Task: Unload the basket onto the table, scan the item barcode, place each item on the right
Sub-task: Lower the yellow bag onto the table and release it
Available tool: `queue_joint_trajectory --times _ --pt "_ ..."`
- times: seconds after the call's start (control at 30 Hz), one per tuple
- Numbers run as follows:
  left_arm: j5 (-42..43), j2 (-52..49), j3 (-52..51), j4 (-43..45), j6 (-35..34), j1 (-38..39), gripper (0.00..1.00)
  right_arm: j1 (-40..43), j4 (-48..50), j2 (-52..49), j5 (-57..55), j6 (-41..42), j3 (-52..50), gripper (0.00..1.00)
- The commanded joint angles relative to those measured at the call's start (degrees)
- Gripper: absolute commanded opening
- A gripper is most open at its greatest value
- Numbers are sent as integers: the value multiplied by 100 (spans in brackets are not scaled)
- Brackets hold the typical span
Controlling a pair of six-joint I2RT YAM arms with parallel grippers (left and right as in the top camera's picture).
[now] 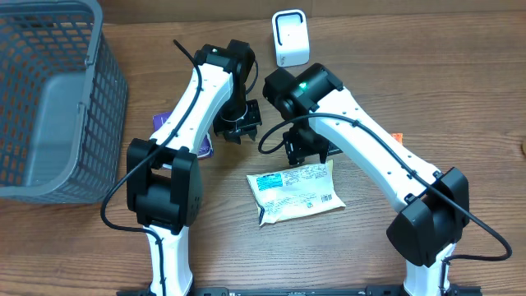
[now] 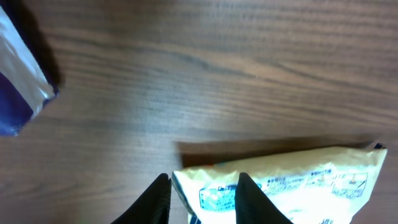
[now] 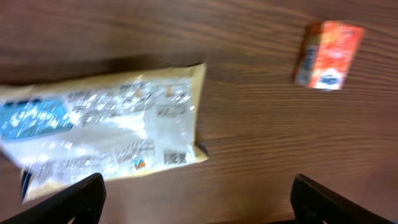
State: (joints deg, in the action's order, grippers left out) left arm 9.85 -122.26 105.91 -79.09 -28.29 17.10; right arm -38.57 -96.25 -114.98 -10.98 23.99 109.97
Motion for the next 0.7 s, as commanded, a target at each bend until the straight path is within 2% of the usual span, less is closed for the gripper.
queue_joint_trajectory --times 0.0,0.1,0.23,0.37,0.67 --pt "26 87 81 219 -219 -374 30 -352 223 85 715 -691 103 96" --pt "24 87 81 330 -306 -654 33 -776 579 79 702 -691 98 96" --pt "0 87 81 343 -302 -1012 55 -1453 1224 0 361 -542 -13 100" --pt "0 87 81 306 -299 -1202 66 -1849 1528 -133 -588 17 -411 100" --pt "-22 87 79 282 -291 -1259 70 -2291 2306 -721 -984 131 -1215 100"
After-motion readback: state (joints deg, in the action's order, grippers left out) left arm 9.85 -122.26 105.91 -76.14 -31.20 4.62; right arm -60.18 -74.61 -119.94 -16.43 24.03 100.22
